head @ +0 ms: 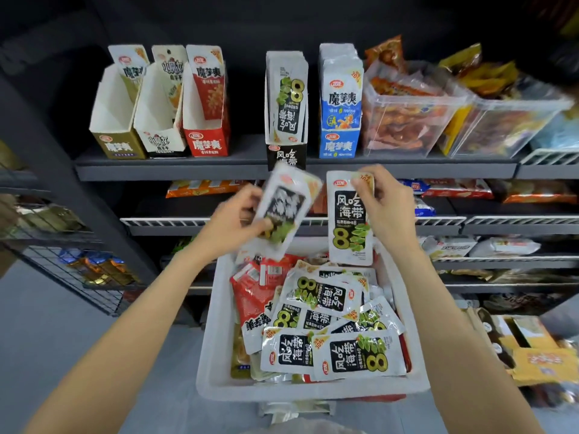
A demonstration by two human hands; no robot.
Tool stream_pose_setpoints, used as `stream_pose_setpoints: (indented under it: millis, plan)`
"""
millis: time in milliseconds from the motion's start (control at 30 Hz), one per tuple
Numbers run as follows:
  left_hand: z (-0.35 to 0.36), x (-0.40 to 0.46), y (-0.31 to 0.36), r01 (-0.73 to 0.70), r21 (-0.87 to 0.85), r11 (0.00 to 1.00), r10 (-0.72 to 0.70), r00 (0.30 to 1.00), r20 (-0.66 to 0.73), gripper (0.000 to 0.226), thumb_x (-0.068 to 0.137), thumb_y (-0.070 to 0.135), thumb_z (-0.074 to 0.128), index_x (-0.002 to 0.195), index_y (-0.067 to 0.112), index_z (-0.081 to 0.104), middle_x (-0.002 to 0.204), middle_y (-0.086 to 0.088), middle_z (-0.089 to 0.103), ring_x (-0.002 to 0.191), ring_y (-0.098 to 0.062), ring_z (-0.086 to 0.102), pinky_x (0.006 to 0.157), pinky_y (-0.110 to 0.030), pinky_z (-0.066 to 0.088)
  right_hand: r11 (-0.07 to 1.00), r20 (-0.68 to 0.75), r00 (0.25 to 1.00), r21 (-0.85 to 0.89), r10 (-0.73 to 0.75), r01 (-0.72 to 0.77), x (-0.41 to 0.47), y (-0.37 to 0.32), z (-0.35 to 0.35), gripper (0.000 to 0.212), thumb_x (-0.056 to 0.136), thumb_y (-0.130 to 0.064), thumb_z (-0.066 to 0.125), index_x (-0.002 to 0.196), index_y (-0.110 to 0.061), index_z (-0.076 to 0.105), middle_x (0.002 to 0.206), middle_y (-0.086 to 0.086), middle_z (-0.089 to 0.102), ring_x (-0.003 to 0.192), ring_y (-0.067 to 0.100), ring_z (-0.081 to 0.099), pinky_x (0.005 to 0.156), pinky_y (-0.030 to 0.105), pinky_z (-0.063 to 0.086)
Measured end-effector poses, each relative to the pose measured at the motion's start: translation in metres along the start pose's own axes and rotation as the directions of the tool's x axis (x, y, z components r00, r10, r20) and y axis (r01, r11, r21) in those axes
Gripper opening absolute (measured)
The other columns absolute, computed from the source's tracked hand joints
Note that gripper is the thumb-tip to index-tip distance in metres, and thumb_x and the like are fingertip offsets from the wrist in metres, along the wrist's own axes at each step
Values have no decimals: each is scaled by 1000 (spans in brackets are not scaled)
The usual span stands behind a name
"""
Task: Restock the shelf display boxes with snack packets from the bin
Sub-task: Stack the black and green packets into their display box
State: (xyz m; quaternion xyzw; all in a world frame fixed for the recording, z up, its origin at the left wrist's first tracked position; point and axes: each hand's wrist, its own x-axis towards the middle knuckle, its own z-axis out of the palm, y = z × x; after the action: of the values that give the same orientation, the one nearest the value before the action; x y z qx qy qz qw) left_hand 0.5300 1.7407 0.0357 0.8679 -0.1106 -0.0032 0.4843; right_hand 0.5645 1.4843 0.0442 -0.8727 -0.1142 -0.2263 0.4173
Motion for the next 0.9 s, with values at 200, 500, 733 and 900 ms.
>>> stream_pose_setpoints:
  millis: [200,500,733,900]
  plan:
    - [-38,64,67,-146,-140,979,100,951,-292,37,87,3,63,110,23,41,103,17,59,90,14,57,68,-8,48,995,-21,995,9,-103,103,45,-39,-7,24,98,-30,48,109,-10,55,51,2,42,45,9,38,51,29,28]
    - [-69,140,94,-200,-188,961,105,900,-422,19,93,10,56,103,26,51,100,13,64,97,-4,62,84,-32,54,850,-112,993,526,20,42,109,-81,-23,10,98,-15,48,106,-17,42,80,-5,54,67,15,62,61,32,59]
    - [-74,171,69,-132,209,969,206,897,-391,29,88,18,64,117,15,58,100,5,67,87,-8,62,71,-20,46,712,-214,962,702,168,32,139,-75,-16,12,97,-7,48,104,-16,46,102,7,64,85,14,68,68,21,56]
    - [-72,193,48,-100,158,982,144,944,-298,28,82,9,70,109,10,65,103,-6,70,91,-20,66,87,-39,53,758,-143,988,651,66,44,159,-76,4,10,96,-4,49,98,-14,48,97,3,65,81,12,67,67,23,56]
